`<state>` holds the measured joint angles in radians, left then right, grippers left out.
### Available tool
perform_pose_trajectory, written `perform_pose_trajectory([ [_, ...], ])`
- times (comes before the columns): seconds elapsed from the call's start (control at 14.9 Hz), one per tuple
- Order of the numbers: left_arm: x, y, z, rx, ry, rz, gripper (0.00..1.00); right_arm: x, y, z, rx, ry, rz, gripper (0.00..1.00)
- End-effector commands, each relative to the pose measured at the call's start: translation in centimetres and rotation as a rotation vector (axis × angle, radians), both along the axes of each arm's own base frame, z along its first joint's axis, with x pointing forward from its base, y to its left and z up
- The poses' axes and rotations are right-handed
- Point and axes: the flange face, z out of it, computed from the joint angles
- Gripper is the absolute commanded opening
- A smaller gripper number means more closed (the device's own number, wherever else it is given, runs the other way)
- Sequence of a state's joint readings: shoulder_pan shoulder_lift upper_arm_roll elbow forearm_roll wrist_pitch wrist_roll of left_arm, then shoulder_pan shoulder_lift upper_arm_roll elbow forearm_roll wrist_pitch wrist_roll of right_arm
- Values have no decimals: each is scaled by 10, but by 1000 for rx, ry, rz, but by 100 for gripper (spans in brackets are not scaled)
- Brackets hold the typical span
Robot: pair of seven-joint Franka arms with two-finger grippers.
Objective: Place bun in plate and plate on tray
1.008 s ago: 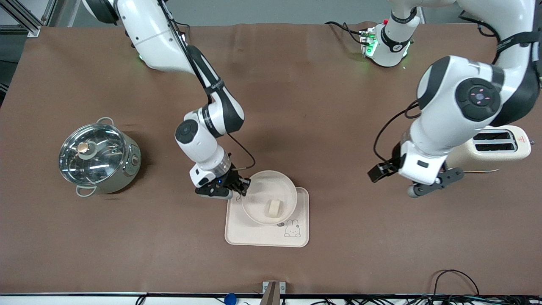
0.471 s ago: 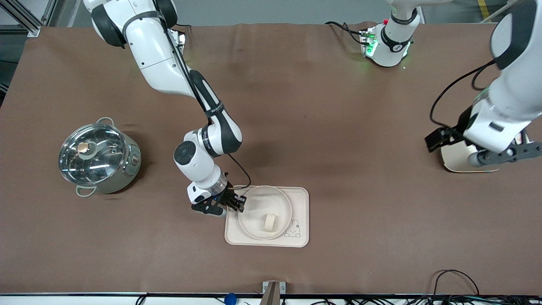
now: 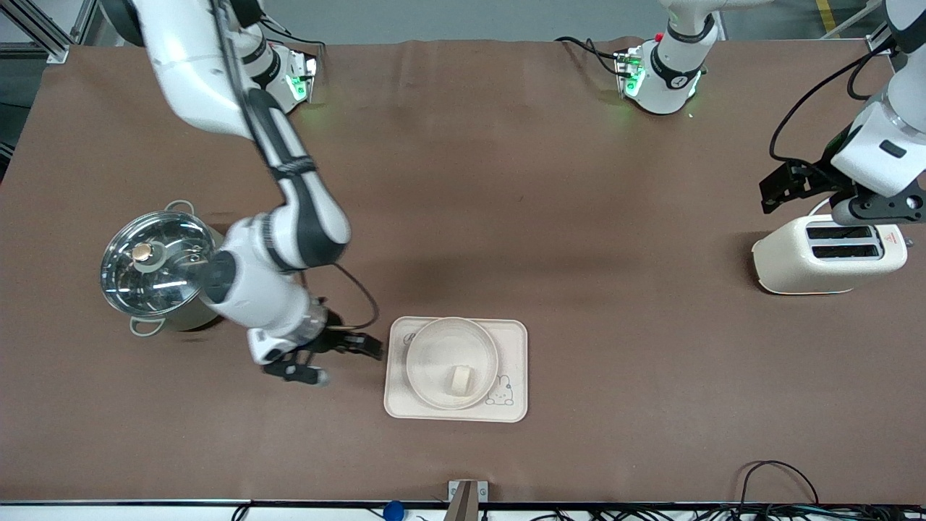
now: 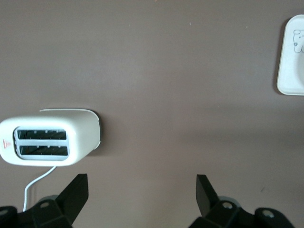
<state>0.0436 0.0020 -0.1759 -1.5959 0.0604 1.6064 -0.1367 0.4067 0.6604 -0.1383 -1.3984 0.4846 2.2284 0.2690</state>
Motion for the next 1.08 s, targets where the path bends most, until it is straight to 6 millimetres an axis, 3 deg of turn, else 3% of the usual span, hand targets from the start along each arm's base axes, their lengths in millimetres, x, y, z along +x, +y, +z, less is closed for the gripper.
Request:
perform_pose_trajectory([
  [0.0, -15, 2, 2, -8, -3, -12, 100, -4, -62, 48, -58, 13, 66, 100],
  [0.2, -16, -7, 2, -9, -1, -27, 100, -16, -132, 128, -131, -6, 63, 100],
  [0.4, -19, -26, 1, -10, 3, -64, 100, -46, -193, 201, -264, -10, 66, 100],
  [0.67, -23, -40, 0, -21, 9, -95, 100, -103, -267, 266, -282, 74, 109, 100],
  [0.81, -24, -40, 0, -22, 9, -95, 100, -129, -283, 295, -309, 86, 93, 100],
  [1.01, -25, -39, 6, -22, 0, -104, 100, -163, -298, 319, -316, 100, 83, 100],
])
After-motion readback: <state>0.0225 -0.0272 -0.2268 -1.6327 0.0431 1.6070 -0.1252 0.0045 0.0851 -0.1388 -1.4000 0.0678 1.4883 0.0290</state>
